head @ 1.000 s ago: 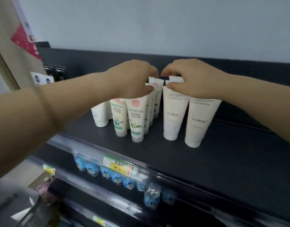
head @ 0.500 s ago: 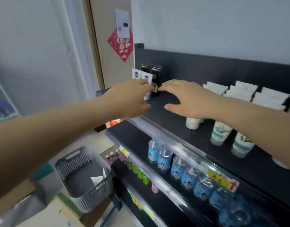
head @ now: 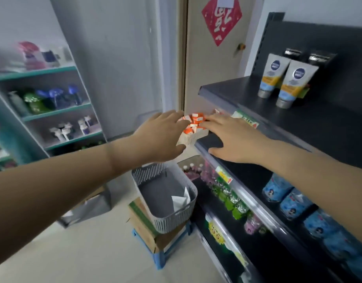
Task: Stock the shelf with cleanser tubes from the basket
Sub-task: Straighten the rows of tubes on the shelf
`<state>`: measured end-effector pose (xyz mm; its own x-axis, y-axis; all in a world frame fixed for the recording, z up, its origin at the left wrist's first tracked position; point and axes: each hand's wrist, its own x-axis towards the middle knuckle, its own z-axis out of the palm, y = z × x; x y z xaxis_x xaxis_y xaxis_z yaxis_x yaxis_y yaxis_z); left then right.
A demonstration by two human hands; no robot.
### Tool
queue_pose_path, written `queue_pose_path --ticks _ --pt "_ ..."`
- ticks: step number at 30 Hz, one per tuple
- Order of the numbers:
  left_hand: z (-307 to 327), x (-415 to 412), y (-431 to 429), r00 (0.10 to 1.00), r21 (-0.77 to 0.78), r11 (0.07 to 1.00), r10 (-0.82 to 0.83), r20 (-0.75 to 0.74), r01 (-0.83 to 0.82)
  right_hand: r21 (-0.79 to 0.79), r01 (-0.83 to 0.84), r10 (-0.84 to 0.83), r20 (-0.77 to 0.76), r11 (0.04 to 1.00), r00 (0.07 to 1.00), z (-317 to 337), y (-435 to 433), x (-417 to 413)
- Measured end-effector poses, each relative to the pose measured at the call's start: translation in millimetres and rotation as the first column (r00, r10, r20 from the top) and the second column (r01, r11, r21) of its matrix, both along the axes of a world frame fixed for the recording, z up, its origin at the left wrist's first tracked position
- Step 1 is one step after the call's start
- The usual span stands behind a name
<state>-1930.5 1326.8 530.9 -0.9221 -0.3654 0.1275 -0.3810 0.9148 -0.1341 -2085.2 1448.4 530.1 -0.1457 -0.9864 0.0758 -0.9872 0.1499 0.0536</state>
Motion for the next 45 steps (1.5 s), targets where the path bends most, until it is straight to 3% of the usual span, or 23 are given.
queue_pose_path --ticks 15,23,29,31,34,39,45 --pt "-183.7 -2.5 -115.8 0.967 0.349 0.91 0.165 0.192 -0.225 0.37 -0.171 0.131 0.129 0.913 0.983 -188.7 -139.5 -27.5" --pt "-296.7 -37.6 -155.6 0.93 0.57 0.744 0.201 0.308 -0.349 0.595 -0.256 0.227 0.126 0.762 0.966 -274.4 -188.7 -74.1" --pt "-367.8 -60.6 -165.2 0.905 0.651 0.634 0.223 0.362 -0.417 0.691 -0.297 0.235 0.185 0.659 0.954 -337.3 -212.6 -92.2" --pt "-388.1 -66.5 -164.8 0.9 0.672 0.603 0.224 0.375 -0.43 0.707 -0.255 0.18 0.181 0.66 0.967 -357.0 -219.9 -92.0" --pt "-414.6 -77.1 -161.6 0.902 0.694 0.579 0.224 0.369 -0.428 0.733 -0.095 -0.033 0.158 0.673 0.987 -380.3 -227.4 -87.2" --pt "-448.8 -96.7 -159.4 0.901 0.682 0.592 0.235 0.365 -0.431 0.776 0.107 -0.341 0.144 0.621 0.929 -423.4 -229.9 -85.6" --pt "-488.3 -110.8 -154.8 0.923 0.682 0.633 0.151 0.355 -0.366 0.815 0.136 -0.43 0.149 0.563 0.89 -457.1 -227.4 -90.7"
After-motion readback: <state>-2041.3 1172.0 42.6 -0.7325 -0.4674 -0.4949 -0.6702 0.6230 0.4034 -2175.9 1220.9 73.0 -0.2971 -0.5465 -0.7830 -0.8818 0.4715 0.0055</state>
